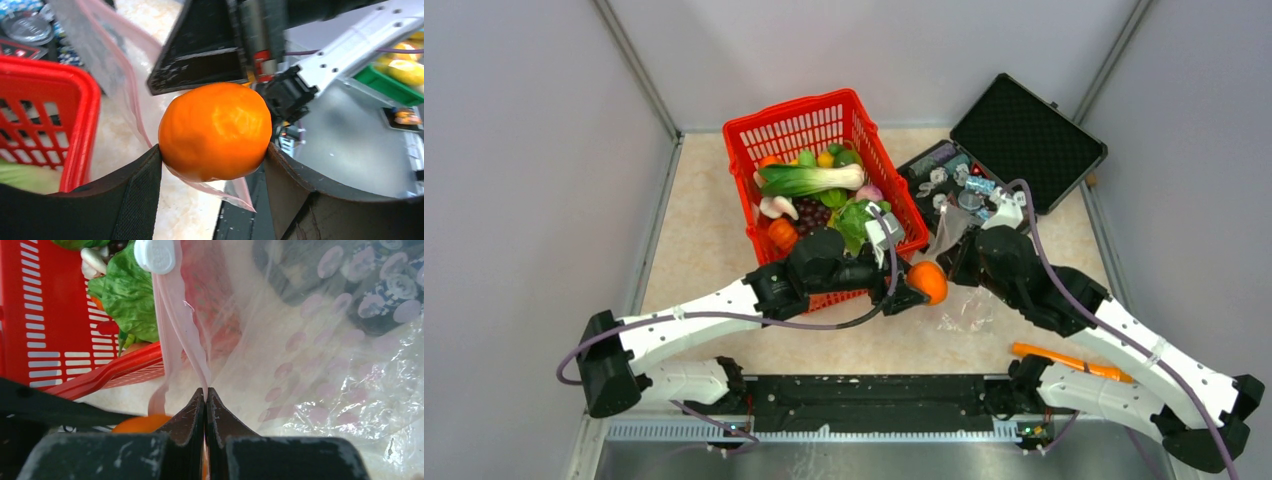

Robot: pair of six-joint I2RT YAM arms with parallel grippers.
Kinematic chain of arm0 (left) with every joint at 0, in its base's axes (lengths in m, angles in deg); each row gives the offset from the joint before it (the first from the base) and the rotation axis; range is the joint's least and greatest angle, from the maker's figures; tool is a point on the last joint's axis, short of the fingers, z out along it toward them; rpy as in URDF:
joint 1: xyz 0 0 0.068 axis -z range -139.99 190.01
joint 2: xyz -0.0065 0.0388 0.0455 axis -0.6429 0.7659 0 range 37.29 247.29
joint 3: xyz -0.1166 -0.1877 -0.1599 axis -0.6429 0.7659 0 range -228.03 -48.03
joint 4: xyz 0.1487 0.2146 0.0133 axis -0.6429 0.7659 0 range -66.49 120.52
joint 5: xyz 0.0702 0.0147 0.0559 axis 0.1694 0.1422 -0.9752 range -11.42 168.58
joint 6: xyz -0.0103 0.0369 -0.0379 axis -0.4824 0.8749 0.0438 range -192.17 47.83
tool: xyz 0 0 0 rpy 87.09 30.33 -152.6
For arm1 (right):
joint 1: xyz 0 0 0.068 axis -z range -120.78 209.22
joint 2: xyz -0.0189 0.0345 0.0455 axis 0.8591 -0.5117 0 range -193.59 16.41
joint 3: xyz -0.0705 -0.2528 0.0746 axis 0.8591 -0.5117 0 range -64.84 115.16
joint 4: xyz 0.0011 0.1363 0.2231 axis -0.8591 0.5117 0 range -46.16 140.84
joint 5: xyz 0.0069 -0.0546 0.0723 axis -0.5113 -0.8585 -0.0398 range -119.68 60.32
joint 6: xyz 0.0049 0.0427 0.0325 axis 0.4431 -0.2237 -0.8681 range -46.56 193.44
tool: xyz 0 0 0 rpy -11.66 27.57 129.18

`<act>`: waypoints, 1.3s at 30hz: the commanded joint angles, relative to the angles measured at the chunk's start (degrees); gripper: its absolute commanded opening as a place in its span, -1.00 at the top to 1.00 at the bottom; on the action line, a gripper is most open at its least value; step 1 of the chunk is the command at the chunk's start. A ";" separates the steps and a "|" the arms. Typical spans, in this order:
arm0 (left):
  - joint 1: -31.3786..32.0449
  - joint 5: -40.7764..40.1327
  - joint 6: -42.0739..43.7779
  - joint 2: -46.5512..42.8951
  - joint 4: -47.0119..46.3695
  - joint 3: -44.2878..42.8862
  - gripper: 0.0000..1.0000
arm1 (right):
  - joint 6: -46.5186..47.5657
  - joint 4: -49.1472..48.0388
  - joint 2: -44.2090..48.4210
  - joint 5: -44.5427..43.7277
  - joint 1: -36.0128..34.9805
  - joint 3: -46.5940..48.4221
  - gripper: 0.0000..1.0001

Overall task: Place the food in the zip-top bag and seal the zipper
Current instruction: Place the fake fruit in the zipper food storage bag.

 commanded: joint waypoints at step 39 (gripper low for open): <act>3.67 -15.63 5.18 5.98 12.69 -15.62 -0.88 | 1.48 10.59 8.48 -3.43 0.14 7.91 1.00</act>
